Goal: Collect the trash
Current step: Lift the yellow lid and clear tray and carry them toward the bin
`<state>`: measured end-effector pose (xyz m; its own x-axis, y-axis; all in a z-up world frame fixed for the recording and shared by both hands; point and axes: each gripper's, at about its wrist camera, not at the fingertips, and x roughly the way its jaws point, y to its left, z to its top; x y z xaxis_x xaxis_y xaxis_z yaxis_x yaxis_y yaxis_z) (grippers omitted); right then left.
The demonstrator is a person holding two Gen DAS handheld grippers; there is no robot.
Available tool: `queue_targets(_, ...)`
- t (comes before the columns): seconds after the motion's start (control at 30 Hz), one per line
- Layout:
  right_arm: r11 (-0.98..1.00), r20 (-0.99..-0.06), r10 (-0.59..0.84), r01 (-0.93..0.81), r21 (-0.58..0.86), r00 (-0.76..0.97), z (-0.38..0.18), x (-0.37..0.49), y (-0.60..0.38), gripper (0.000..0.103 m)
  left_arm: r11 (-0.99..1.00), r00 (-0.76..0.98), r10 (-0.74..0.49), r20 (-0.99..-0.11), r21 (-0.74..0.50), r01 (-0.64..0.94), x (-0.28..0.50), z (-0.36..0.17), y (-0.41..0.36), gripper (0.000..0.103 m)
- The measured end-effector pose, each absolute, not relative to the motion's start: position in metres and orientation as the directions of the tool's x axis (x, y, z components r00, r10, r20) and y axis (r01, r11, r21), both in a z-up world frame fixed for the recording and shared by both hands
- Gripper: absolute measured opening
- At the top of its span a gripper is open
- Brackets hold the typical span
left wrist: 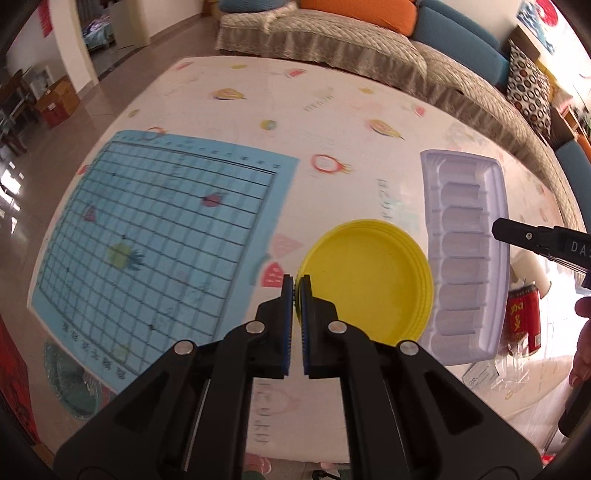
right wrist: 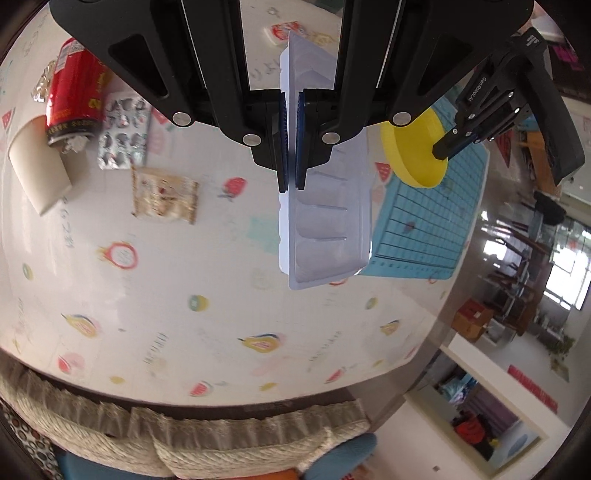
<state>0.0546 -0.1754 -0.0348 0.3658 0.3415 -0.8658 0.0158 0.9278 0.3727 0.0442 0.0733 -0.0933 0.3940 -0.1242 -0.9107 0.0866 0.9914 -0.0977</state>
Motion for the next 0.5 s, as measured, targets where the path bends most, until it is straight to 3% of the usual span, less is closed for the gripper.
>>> queue_targets(0.5, 0.868, -0.831, 0.480, -0.287, 0.404, 0.281, -0.013, 0.080, 0.030, 0.004, 0.976, 0.464, 0.031, -0.885, -0.073, -0.205, 0.014, -0.066, 0.261, 0.002)
